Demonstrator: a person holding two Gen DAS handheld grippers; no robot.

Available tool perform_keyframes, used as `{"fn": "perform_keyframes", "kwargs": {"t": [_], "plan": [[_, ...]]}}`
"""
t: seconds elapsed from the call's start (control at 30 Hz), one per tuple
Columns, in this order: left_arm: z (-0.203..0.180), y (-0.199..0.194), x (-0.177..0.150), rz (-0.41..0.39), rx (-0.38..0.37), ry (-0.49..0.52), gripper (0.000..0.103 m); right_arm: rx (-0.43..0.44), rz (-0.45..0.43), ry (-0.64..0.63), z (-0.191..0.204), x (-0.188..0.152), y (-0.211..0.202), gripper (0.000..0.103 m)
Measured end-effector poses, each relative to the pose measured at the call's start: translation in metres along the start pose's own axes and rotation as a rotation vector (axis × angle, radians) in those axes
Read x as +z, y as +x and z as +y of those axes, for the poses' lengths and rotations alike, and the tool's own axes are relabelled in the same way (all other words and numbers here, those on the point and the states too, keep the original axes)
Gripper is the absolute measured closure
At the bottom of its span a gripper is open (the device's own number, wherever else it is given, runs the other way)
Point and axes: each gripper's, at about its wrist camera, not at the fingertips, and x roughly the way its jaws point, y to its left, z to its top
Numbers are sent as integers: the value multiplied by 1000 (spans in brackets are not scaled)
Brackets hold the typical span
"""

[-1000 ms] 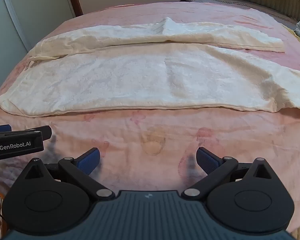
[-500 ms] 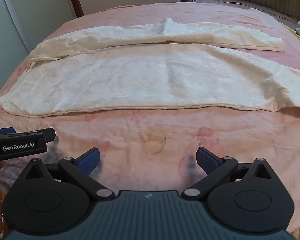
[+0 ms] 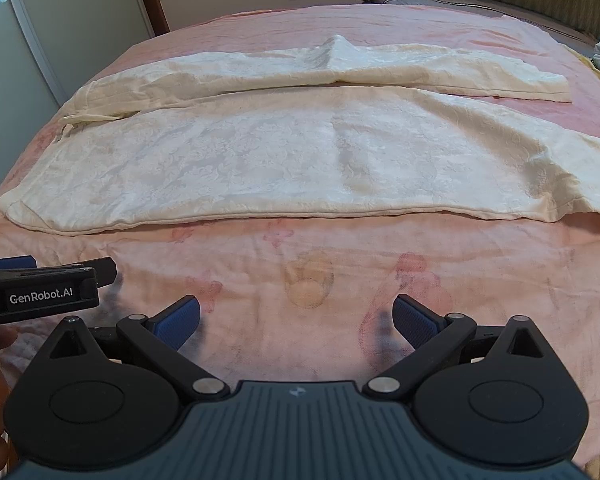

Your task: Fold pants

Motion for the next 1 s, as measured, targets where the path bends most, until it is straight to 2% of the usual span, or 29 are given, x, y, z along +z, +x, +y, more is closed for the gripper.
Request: {"fn": "perform_keyframes", "kwargs": {"t": [1.0], "plan": [[0,3,0,8,5,9,2,5,5,4,0,-1,1,0]]}}
